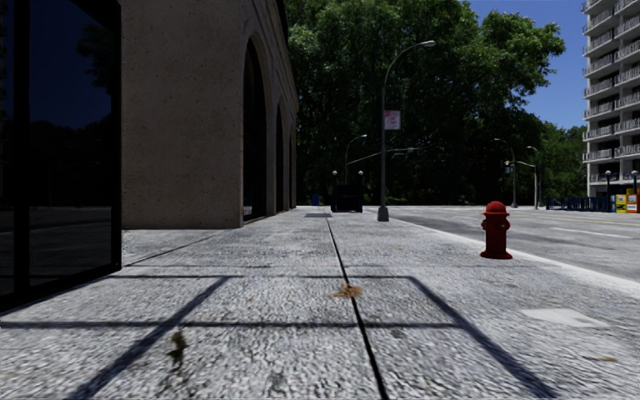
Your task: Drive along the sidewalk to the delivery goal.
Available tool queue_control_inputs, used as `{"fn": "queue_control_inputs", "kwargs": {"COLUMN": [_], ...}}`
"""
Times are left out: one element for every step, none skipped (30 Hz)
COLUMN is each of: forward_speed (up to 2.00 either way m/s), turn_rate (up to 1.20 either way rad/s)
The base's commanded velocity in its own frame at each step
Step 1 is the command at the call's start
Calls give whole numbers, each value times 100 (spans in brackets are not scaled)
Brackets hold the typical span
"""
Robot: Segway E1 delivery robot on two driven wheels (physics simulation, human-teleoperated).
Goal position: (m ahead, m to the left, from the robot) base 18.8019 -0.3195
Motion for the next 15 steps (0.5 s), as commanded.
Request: {"fn": "queue_control_inputs", "kwargs": {"forward_speed": [200, 200, 200, 200, 200, 200, 200, 200, 200, 200, 200, 200, 200, 200, 200], "turn_rate": [0, 0, 0, 0, 0, 0, 0, 0, 0, 0, 0, 0, 0, 0, 0]}}
